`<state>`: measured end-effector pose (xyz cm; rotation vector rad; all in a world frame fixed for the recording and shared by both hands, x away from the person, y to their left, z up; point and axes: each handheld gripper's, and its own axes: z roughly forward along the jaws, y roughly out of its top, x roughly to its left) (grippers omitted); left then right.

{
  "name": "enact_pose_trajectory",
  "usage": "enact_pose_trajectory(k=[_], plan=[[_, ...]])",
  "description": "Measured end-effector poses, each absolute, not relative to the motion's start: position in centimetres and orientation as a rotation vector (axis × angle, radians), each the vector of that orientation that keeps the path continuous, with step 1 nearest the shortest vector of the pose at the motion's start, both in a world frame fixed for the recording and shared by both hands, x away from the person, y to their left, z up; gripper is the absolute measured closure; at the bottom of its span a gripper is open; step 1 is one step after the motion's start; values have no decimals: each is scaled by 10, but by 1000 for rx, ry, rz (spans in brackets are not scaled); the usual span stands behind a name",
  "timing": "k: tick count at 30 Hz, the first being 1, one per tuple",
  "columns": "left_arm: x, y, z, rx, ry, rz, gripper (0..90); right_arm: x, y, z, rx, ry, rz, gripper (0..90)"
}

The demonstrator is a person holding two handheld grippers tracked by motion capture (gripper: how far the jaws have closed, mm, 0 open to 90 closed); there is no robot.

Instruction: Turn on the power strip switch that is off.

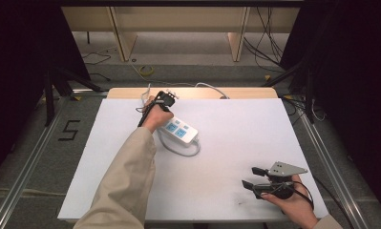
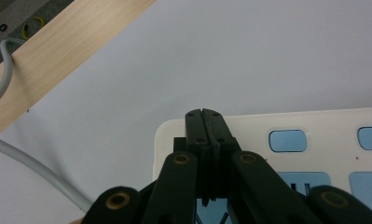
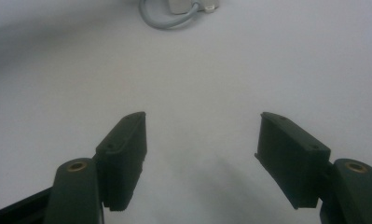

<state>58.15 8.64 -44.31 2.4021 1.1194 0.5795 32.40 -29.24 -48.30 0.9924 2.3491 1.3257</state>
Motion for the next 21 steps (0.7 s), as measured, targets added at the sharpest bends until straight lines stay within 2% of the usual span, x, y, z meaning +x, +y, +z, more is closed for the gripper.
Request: enact_pose_trajectory(k=[21], plan=[[582, 85, -445, 2389, 1139, 574, 899, 324, -292, -483, 994, 2351, 1324, 337]])
